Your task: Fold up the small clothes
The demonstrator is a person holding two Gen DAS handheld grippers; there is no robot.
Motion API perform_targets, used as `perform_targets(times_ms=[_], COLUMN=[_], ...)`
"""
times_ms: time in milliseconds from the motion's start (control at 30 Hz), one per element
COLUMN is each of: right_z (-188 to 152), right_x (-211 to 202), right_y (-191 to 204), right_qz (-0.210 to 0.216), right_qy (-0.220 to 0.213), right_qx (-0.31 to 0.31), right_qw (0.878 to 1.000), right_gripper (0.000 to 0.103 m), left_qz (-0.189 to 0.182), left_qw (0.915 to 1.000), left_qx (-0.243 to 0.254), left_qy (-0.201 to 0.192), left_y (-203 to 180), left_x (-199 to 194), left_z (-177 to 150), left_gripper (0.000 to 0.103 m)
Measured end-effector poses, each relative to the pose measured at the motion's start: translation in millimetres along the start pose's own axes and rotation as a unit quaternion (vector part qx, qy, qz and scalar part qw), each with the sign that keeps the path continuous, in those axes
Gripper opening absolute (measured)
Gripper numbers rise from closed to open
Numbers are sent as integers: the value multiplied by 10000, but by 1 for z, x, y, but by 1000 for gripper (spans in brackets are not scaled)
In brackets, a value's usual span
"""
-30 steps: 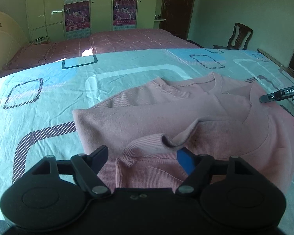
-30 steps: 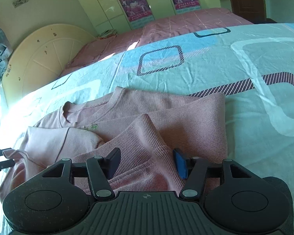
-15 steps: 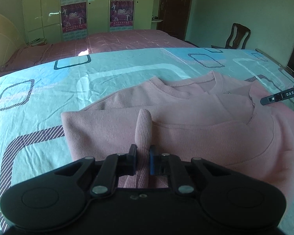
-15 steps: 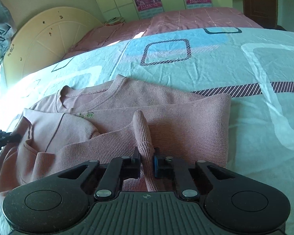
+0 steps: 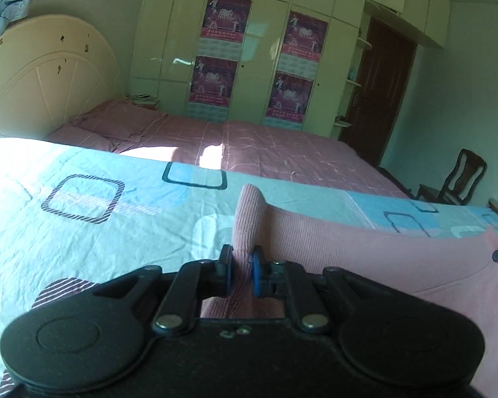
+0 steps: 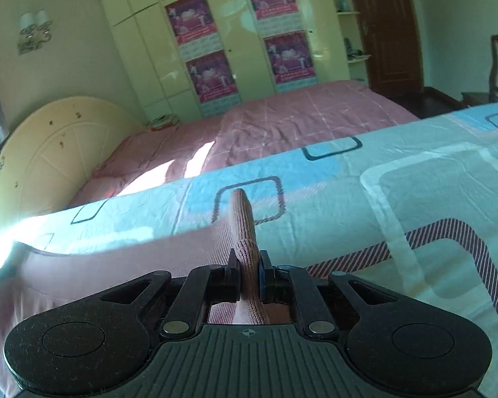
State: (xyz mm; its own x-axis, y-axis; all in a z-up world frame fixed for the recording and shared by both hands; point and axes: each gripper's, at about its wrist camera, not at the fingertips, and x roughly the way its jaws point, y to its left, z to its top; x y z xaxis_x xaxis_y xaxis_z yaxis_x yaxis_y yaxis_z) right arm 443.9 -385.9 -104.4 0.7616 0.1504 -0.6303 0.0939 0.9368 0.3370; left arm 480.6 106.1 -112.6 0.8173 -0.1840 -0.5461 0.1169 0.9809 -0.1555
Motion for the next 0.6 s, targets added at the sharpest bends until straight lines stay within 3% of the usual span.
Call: perform_targets(times_ms=[133, 267, 333, 400, 467, 567, 600], right_z=[-13, -14, -17, -20, -21, -18, -18], right_x=[34, 43, 50, 43, 31, 15, 10], right_y=[-1, -12, -13, -11, -7, -2, 4], right_qz=[-368, -499, -646, -767, -904, -906, -773], right_qy=[404, 516, 668, 533, 320, 140, 129], right_qx=[29, 268, 95, 6, -69, -115, -130], right_qw=[9985, 9971, 9956, 9956, 9954, 9957, 9968], right_gripper=[9, 9, 9, 14, 25, 26, 26], left_qz=[429, 627, 694, 867, 912, 1092, 1113], left_qw=[9981, 9959, 9940, 9921, 9910, 9908, 9913], left_qx=[327, 450, 491, 626, 732, 611, 555], left_qy=[305, 473, 682, 654, 651, 521, 423], left_y=[-15, -17, -16, -20, -22, -21, -22], left_x=[23, 32, 37, 35, 29, 13, 5], left_z=[-18, -21, -24, -22, -21, -23, -24], left_gripper=[11, 12, 14, 25, 30, 66, 66])
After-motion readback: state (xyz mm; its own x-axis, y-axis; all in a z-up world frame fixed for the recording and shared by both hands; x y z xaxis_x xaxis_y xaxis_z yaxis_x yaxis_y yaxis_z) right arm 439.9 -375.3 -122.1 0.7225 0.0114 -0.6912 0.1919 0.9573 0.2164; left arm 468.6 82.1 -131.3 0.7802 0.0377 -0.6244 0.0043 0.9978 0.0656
